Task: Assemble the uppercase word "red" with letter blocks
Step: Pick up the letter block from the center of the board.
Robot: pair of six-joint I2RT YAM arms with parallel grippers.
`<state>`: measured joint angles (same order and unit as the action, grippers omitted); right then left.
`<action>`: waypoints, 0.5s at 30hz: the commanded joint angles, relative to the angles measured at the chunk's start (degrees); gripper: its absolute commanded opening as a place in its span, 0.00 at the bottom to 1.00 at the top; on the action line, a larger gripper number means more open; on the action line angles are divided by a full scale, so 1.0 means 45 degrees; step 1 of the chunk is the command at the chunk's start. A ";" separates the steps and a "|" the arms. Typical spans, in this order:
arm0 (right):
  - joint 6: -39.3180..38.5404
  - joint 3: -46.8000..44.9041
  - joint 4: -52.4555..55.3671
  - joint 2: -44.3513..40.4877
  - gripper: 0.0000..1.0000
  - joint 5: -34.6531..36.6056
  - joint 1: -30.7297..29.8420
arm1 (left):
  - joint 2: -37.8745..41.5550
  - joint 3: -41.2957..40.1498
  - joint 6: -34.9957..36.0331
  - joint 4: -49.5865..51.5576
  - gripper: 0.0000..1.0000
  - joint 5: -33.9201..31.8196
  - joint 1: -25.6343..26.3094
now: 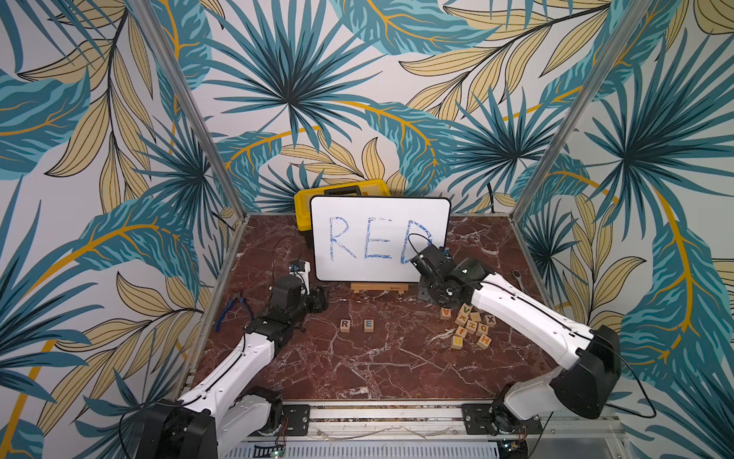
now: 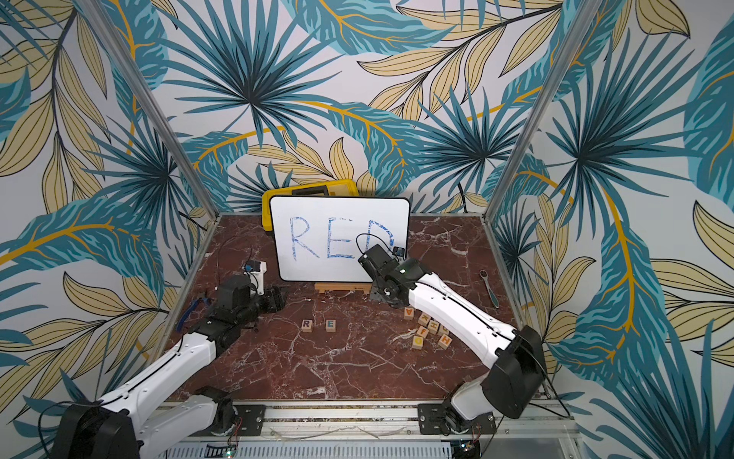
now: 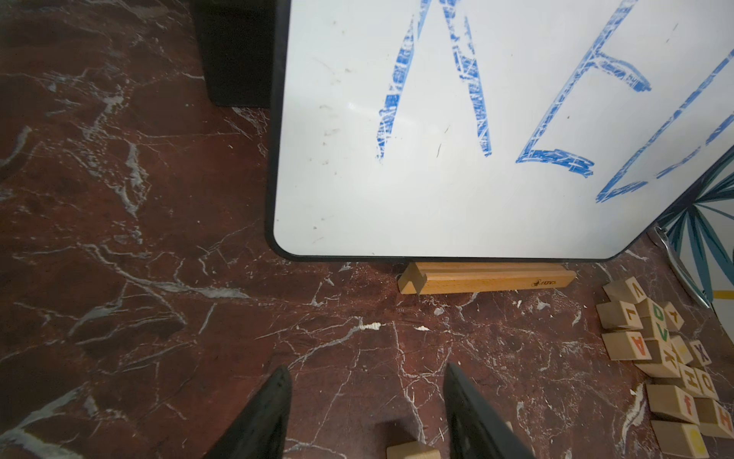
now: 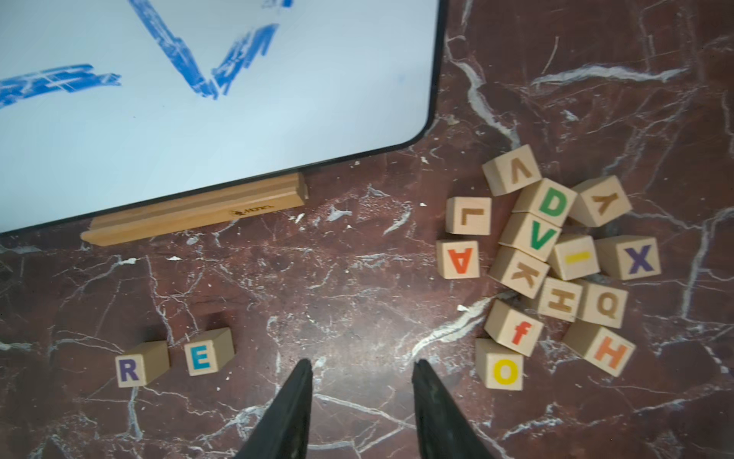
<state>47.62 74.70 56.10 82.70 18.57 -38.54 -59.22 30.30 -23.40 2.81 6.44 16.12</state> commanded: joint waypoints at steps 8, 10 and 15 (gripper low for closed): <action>-0.0613 -0.2709 -0.0257 -0.1759 0.41 0.0313 0.1185 | -0.0716 0.1185 0.1042 -0.0064 0.62 -0.0100 0.2206; -0.0563 -0.3154 -0.0533 -0.1879 0.41 0.0220 0.1359 | -0.0907 0.1430 0.1209 -0.0071 0.62 -0.0104 0.2550; -0.0127 -0.4431 -0.0929 -0.2410 0.37 0.0542 0.2129 | -0.1410 0.2054 0.1544 -0.0062 0.62 -0.0318 0.3444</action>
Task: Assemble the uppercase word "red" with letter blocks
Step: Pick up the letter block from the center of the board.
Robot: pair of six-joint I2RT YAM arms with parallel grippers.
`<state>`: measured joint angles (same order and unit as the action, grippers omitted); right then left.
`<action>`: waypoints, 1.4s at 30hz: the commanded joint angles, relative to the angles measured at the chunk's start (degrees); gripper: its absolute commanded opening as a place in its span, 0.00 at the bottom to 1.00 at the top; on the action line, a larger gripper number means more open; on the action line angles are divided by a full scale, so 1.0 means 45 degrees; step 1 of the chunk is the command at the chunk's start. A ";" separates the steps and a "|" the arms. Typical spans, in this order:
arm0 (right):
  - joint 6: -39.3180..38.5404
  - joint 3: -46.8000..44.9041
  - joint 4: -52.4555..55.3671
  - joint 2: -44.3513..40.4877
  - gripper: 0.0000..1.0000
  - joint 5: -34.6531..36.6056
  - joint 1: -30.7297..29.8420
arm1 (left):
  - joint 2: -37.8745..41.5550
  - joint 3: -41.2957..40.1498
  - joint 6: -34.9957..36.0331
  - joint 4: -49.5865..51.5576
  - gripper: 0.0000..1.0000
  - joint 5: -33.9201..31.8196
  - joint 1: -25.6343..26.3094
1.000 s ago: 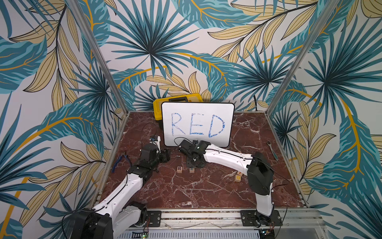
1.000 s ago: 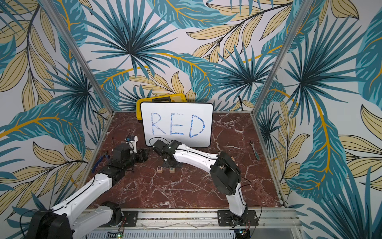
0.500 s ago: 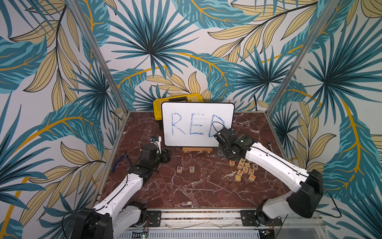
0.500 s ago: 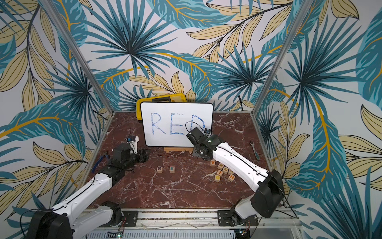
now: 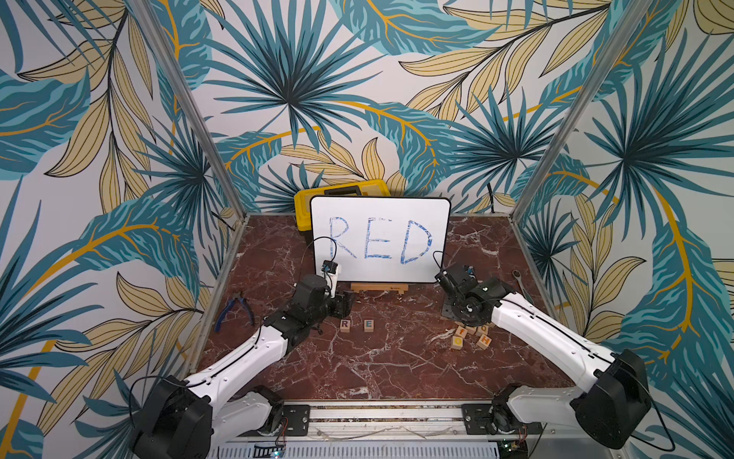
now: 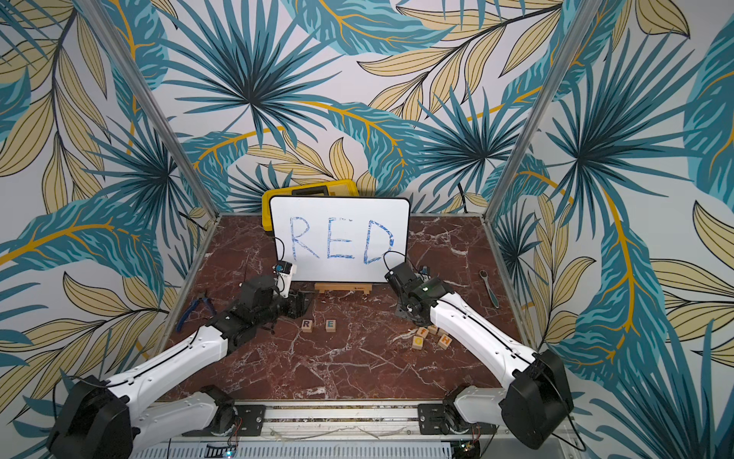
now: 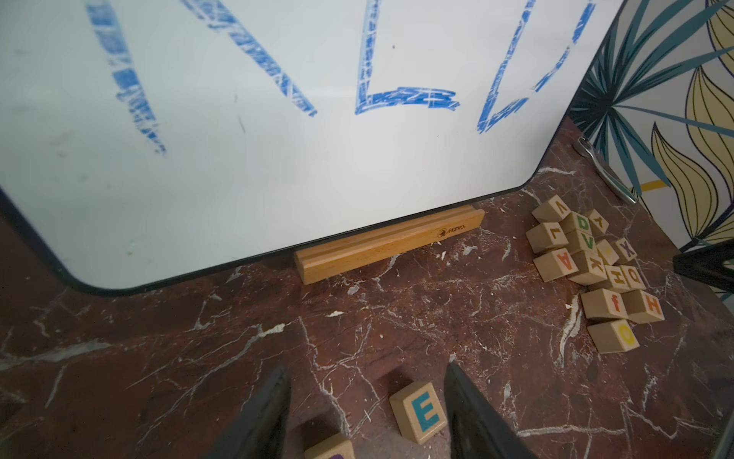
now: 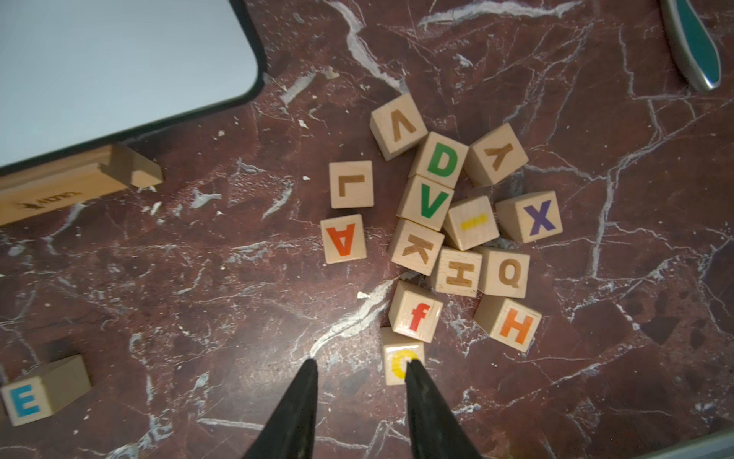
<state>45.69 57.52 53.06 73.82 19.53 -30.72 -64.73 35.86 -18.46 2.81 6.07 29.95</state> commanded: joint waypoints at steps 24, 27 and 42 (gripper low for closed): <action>-0.0943 -0.2051 -0.3457 0.0408 0.30 -0.2136 0.4864 | -0.2552 0.2502 0.0913 -0.0090 0.62 -0.0116 0.2411; -0.1387 -0.1739 -0.3744 0.1126 0.30 -0.2346 0.5114 | -0.2676 0.2552 0.1117 -0.0062 0.62 0.0425 0.2411; -0.3057 -0.0620 -0.3629 0.2708 0.33 -0.2989 0.6045 | -0.2821 0.2456 0.1487 -0.0082 0.62 0.1469 0.2385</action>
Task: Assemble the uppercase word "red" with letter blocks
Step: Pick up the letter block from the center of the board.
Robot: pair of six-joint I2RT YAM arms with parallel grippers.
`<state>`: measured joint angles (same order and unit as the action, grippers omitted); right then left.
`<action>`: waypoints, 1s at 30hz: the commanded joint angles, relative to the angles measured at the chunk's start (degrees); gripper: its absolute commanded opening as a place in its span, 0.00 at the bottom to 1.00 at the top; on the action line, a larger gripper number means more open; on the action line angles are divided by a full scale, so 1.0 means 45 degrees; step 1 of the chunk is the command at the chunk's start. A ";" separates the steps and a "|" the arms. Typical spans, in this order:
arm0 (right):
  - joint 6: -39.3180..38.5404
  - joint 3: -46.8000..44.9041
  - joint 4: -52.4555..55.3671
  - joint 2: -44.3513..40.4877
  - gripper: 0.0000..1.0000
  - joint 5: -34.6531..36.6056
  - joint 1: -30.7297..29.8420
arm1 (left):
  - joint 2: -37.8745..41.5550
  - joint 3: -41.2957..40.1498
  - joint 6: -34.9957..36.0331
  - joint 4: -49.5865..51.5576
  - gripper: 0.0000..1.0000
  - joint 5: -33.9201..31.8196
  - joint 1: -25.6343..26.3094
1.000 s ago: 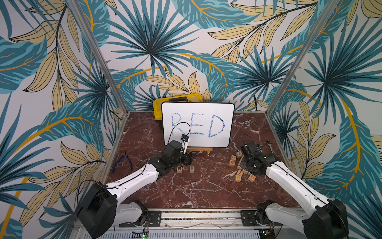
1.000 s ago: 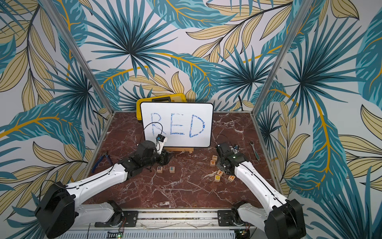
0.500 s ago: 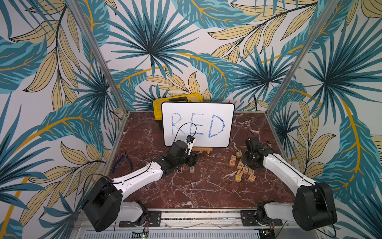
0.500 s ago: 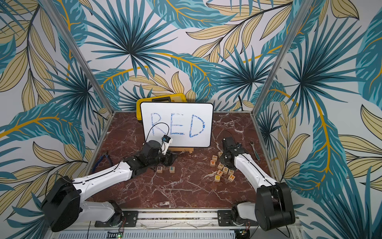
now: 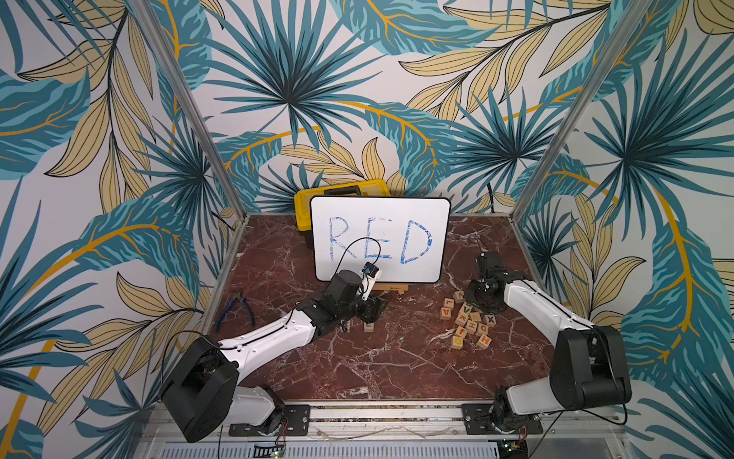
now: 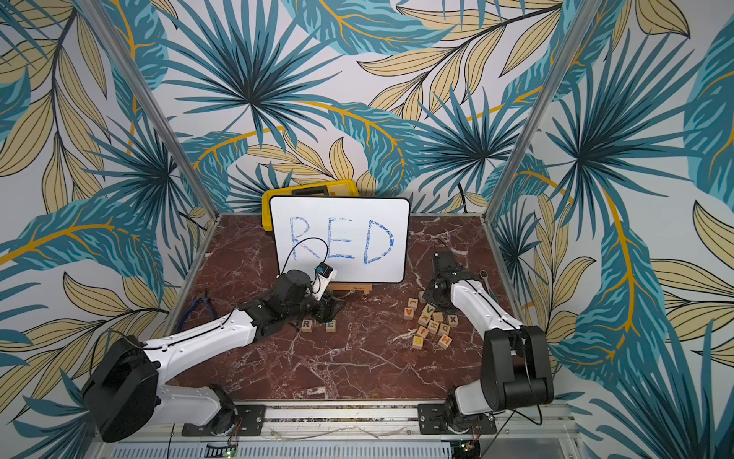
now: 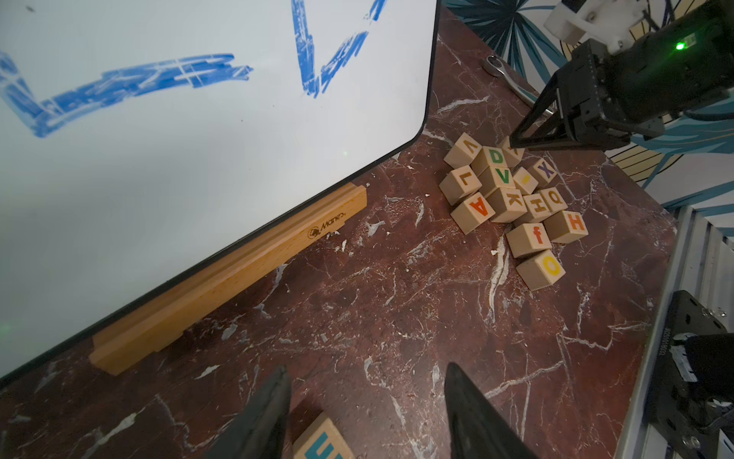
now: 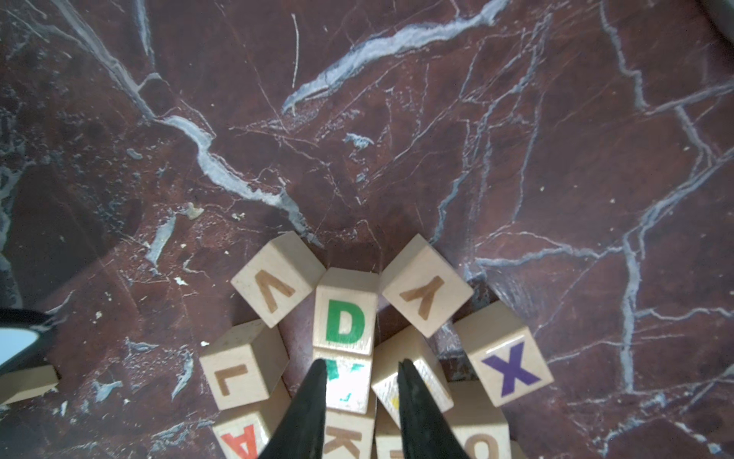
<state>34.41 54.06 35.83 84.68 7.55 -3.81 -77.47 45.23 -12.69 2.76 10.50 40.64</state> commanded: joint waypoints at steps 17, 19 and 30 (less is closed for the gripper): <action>-0.1101 0.0448 0.0084 0.1254 0.35 -0.0665 0.0084 | -0.0335 0.0417 0.0280 -0.0076 0.62 0.1320 -0.0506; -0.1143 0.0425 0.0081 0.1351 0.36 -0.0605 0.0070 | -0.0326 0.0408 0.0262 -0.0083 0.62 0.1354 -0.0534; -0.1451 0.0563 -0.0185 0.1937 0.39 -0.0584 0.0086 | -0.0047 0.0280 0.0144 -0.0068 0.62 0.1416 -0.0703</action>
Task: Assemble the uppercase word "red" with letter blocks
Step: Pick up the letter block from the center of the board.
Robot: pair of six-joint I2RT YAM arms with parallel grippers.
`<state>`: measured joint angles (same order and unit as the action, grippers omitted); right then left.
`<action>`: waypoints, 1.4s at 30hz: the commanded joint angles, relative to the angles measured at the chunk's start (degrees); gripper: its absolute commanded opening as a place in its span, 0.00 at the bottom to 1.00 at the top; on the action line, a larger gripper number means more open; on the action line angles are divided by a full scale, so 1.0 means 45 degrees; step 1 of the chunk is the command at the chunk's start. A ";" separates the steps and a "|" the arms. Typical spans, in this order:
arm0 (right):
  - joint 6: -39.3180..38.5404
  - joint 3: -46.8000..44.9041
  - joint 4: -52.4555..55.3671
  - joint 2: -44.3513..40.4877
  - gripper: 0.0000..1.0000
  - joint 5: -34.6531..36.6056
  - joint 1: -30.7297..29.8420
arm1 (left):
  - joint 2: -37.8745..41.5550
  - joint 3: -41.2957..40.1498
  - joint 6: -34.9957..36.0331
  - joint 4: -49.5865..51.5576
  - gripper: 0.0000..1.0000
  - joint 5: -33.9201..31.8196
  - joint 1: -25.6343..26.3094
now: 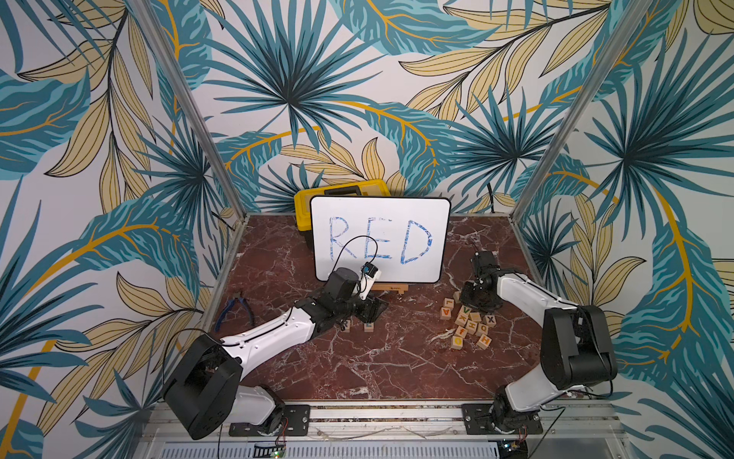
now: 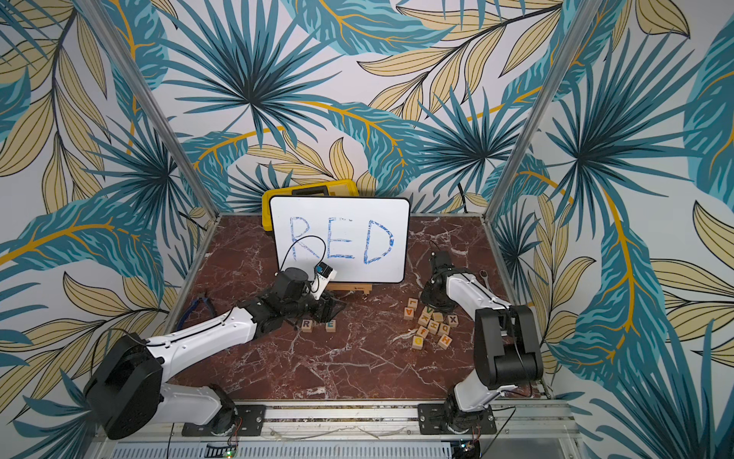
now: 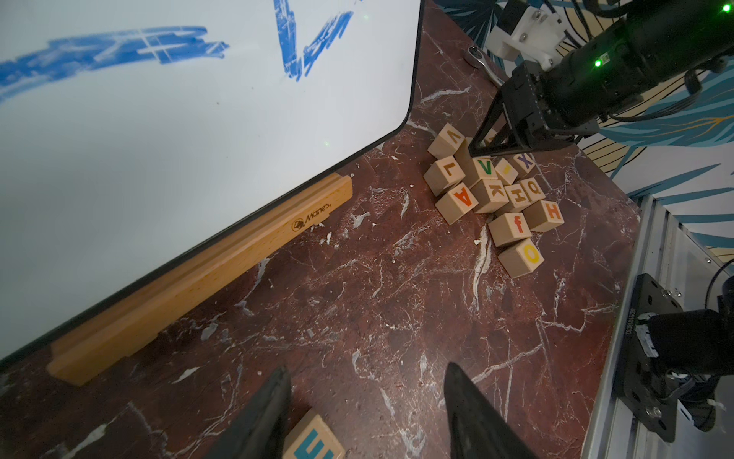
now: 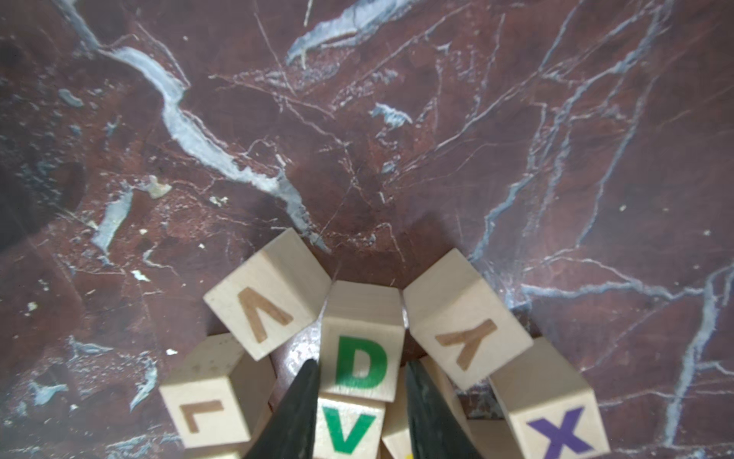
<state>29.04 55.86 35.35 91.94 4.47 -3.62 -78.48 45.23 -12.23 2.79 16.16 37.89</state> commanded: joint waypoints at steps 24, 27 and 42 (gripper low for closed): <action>-0.0915 0.0831 0.0139 0.1015 0.39 0.0335 0.0080 | 0.0374 -0.0003 -0.0133 0.0003 0.62 0.0060 -0.0312; -0.0974 0.0715 0.0209 0.0890 0.39 0.0259 0.0081 | 0.0313 0.0026 -0.0129 -0.0003 0.62 0.0060 -0.0314; -0.1196 0.0183 0.0385 0.0369 0.42 0.0257 0.0078 | 0.0269 0.0037 -0.0132 0.0000 0.62 0.0127 -0.0334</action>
<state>24.53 57.84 35.88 94.63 5.52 -3.46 -78.11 45.23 -12.47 2.79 16.14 36.64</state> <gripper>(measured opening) 0.420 0.624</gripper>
